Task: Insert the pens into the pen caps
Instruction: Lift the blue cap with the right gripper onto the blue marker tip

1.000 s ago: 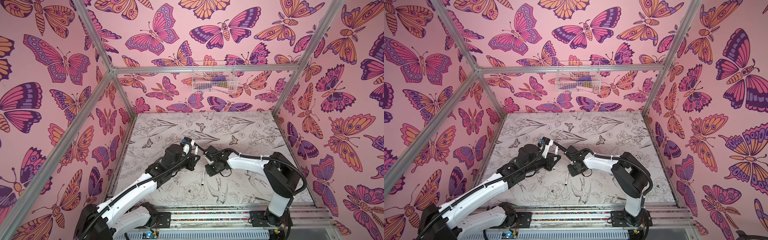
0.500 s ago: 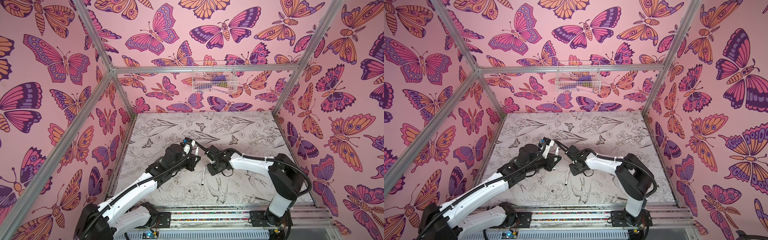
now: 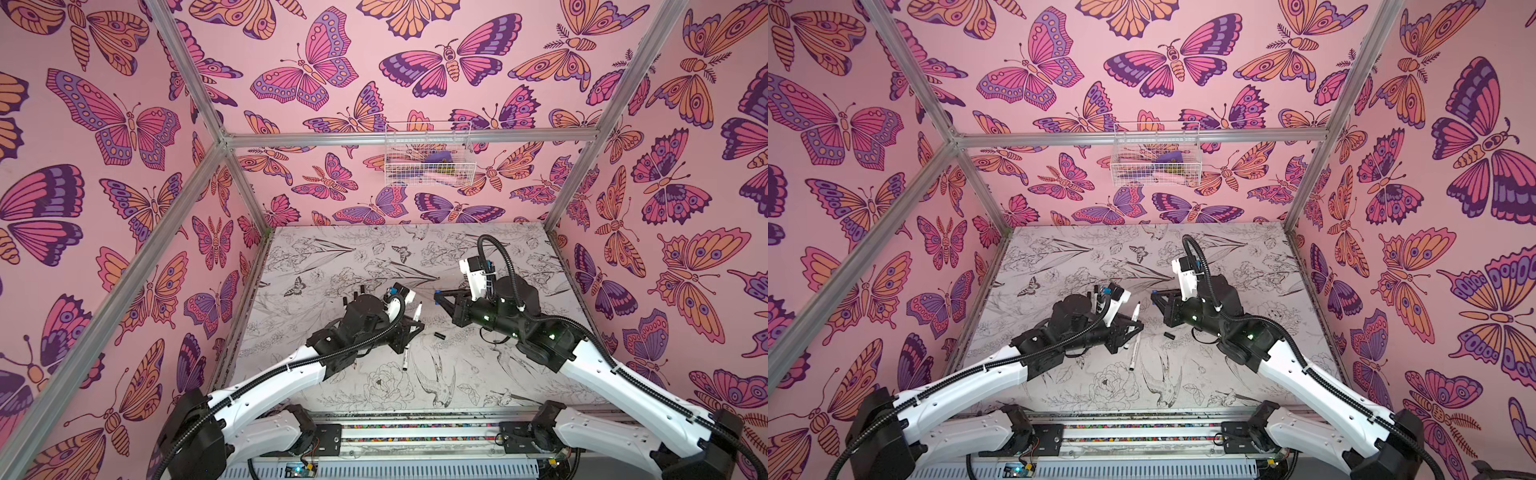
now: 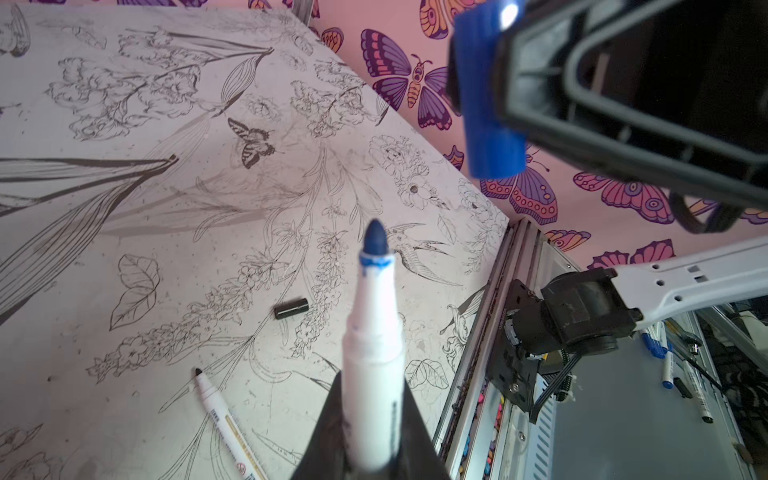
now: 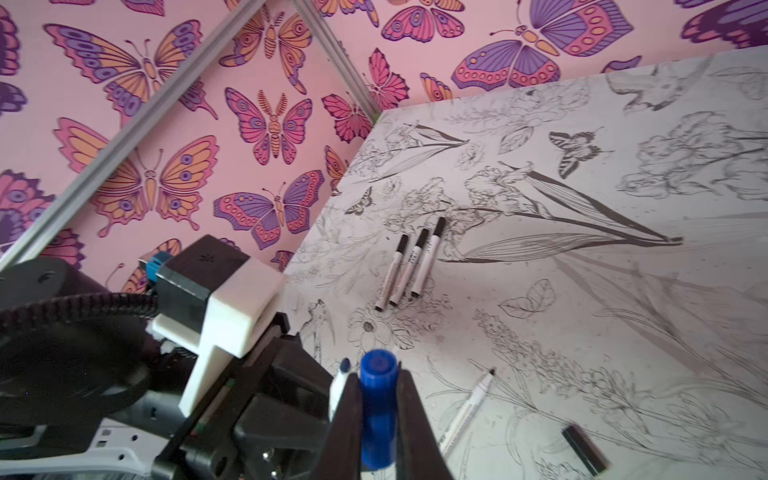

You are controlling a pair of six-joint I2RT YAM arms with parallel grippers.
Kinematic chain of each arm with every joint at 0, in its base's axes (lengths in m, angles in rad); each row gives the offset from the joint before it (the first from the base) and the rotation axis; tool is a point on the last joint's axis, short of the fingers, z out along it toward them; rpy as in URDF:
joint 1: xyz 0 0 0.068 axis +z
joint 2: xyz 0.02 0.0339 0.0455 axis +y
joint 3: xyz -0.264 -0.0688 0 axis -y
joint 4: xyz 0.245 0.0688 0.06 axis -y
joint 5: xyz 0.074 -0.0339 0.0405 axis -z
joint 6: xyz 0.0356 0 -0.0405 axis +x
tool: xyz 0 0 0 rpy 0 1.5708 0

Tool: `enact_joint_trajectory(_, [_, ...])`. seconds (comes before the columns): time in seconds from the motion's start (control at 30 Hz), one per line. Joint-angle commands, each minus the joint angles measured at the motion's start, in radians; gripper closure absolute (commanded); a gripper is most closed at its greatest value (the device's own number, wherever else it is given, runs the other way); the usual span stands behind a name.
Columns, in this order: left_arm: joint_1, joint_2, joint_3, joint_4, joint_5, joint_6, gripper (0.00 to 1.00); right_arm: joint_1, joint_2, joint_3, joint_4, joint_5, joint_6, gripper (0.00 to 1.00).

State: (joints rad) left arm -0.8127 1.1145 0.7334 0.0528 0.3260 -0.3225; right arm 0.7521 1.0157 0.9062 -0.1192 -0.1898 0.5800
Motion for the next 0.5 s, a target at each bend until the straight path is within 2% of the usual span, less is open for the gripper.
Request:
enact_joint_trajectory(0.0, [-0.012, -0.003, -0.008, 0.079, 0.018, 0.028, 1.0, -0.005, -0.015, -0.012, 0.094, -0.067, 0.031, 0.99])
enact_joint_trajectory(0.47, [-0.031, 0.007, 0.001, 0.078, 0.019, 0.028, 1.0, -0.006, 0.006, -0.029, 0.173, -0.037, 0.043, 1.0])
